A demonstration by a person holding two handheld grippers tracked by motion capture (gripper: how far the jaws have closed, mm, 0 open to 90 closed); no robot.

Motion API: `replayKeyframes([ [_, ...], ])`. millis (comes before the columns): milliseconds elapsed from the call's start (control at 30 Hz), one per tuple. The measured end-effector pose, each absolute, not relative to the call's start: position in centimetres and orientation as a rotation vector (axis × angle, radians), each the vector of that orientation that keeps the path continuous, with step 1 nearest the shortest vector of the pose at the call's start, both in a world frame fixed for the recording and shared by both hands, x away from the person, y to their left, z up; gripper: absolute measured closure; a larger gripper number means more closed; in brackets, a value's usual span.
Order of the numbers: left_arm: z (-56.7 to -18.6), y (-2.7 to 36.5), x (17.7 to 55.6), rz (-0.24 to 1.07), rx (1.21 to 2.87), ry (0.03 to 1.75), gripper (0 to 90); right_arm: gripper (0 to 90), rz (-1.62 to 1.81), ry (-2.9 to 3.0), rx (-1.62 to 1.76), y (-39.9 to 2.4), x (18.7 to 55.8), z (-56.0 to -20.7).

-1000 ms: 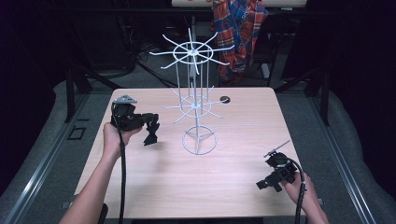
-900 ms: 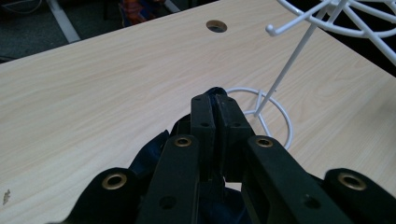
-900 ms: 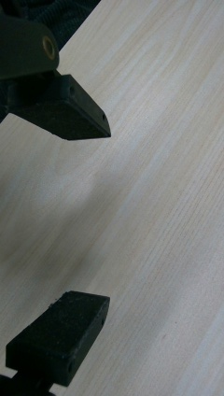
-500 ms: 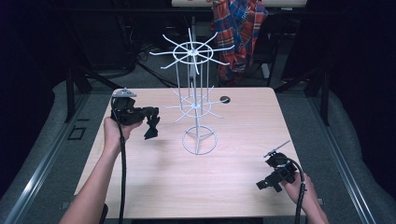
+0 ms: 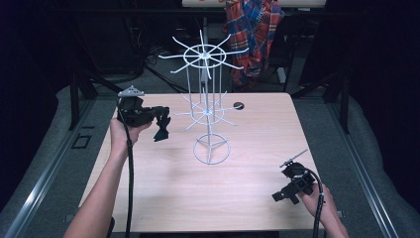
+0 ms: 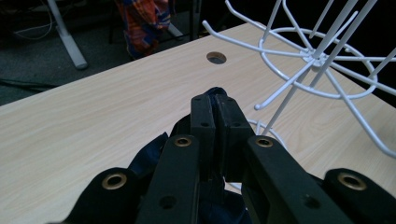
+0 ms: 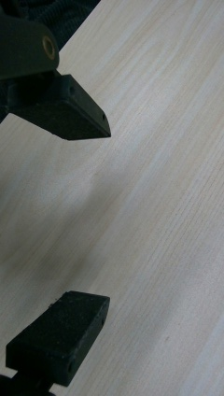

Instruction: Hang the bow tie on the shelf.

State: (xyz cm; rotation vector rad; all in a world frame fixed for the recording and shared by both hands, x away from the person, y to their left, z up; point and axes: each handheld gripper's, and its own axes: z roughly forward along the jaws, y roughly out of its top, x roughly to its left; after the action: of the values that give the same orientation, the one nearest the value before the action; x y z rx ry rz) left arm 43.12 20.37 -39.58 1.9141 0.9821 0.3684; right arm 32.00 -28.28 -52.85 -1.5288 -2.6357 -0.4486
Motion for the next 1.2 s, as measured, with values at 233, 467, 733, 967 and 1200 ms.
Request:
replayKeyframes([
  [233, -39.0, 20.0, 43.1, 0.377, 1.912, 0.961, 86.6, 15.4, -0.446, -2.636, -1.527, -28.3, 32.0, -52.9],
  [467, -38.5, 19.3, 42.9, 0.393, 1.921, 0.933, 86.6, 15.4, -0.434, -2.641, -1.520, -28.4, 32.1, -52.9],
  [733, -38.2, 18.8, 42.6, 0.401, 1.933, 0.917, 86.6, 15.4, -0.446, -2.637, -1.528, -28.3, 32.0, -52.9],
  [967, -38.2, 18.4, 42.4, 0.406, 1.941, 0.907, 86.6, 15.4, -0.444, -2.636, -1.529, -28.4, 32.0, -52.9],
  [1200, -38.1, 18.0, 42.3, 0.407, 1.948, 0.893, 86.6, 15.4, -0.451, -2.637, -1.521, -28.3, 32.0, -52.8],
])
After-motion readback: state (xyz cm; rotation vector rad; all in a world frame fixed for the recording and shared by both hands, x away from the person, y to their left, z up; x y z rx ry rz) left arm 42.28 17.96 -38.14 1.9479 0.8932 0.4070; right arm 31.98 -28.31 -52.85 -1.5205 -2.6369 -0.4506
